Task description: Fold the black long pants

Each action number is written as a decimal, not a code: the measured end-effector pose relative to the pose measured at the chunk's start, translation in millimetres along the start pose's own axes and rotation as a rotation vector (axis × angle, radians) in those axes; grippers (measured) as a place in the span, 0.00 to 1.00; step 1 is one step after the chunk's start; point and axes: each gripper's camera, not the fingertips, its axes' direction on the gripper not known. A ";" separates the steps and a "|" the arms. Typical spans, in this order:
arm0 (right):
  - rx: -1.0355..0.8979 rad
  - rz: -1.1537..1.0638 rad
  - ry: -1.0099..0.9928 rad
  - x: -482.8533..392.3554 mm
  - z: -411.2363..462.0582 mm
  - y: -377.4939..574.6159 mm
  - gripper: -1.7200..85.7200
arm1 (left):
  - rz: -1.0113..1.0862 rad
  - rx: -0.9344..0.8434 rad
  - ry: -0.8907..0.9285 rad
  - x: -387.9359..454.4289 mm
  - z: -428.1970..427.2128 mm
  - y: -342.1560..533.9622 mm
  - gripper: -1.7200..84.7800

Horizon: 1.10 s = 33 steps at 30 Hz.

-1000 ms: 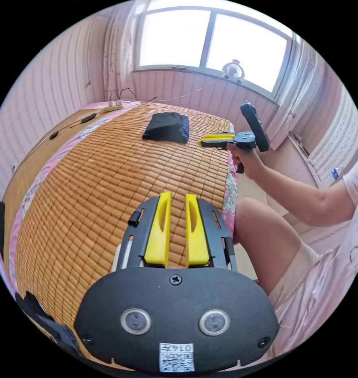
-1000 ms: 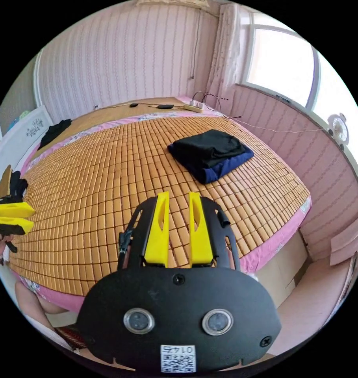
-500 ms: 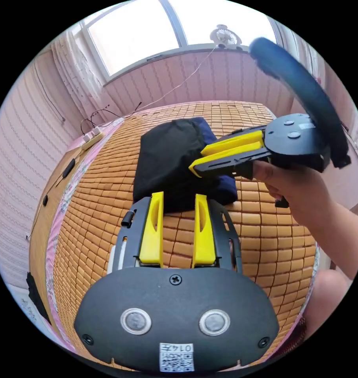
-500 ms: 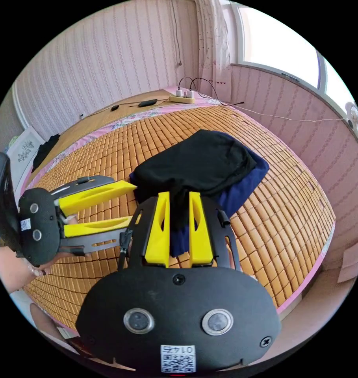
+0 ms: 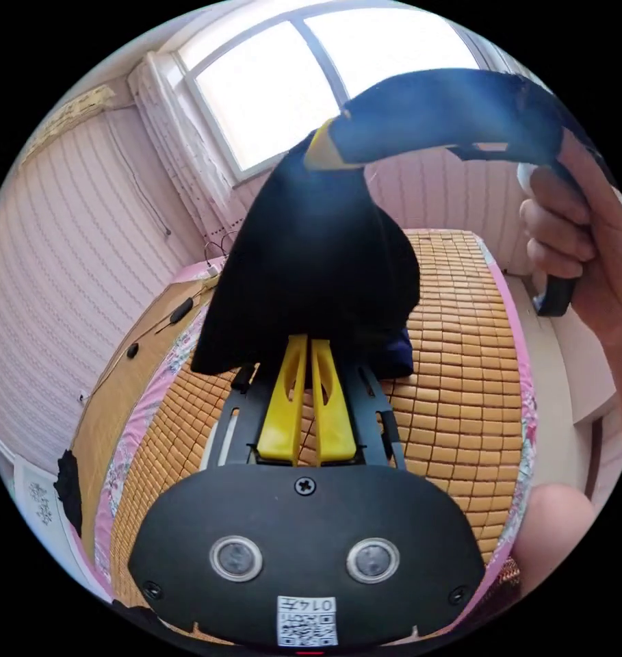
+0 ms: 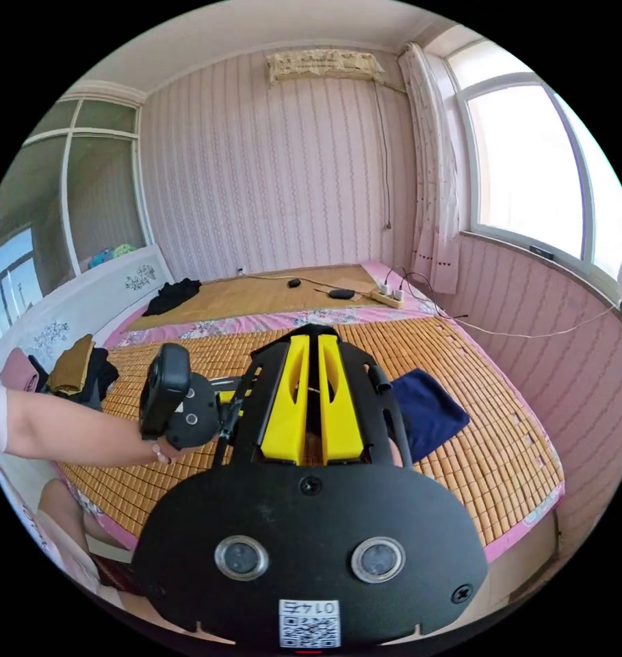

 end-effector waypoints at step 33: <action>-0.753 -0.527 -0.541 -523.3 87.9 220.9 0.16 | -1.098 -0.110 -0.018 -41.7 -413.3 599.0 0.01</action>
